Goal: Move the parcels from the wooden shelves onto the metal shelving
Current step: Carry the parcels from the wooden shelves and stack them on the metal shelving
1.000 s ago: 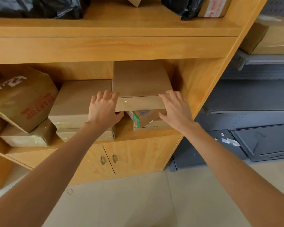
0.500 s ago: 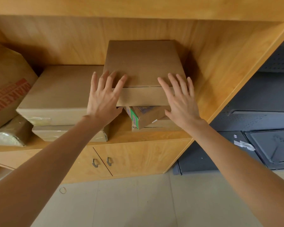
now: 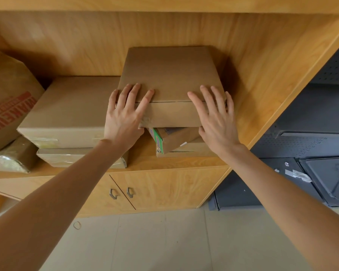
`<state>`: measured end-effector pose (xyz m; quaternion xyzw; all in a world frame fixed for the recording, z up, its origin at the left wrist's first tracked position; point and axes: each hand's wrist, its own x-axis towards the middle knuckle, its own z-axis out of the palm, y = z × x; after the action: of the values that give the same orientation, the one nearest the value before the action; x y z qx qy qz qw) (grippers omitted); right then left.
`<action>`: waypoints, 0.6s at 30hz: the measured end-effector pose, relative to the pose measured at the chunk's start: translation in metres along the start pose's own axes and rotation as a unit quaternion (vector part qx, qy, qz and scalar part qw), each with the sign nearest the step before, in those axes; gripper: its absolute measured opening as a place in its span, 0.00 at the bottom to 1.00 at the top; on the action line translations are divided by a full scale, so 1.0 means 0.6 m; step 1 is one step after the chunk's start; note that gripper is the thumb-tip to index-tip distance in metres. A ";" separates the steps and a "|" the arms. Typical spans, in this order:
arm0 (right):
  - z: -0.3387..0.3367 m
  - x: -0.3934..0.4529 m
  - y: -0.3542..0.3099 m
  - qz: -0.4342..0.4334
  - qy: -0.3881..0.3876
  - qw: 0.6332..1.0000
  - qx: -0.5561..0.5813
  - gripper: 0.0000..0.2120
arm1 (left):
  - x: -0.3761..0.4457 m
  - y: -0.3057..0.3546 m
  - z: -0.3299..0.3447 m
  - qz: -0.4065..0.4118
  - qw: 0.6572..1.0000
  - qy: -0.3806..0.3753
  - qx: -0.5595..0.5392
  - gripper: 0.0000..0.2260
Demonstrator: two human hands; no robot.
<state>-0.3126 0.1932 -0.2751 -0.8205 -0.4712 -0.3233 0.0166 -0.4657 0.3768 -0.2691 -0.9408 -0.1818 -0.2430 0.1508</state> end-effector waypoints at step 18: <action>-0.286 -0.163 -0.078 -0.009 -0.018 1.000 0.022 0.52 | -0.201 0.018 -0.251 0.034 0.999 0.029 -0.028 0.45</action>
<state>-0.4712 0.0877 -0.2058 -0.8215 -0.4856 -0.2979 0.0237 -0.6204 0.2790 -0.2073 -0.9429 -0.1382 -0.2701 0.1376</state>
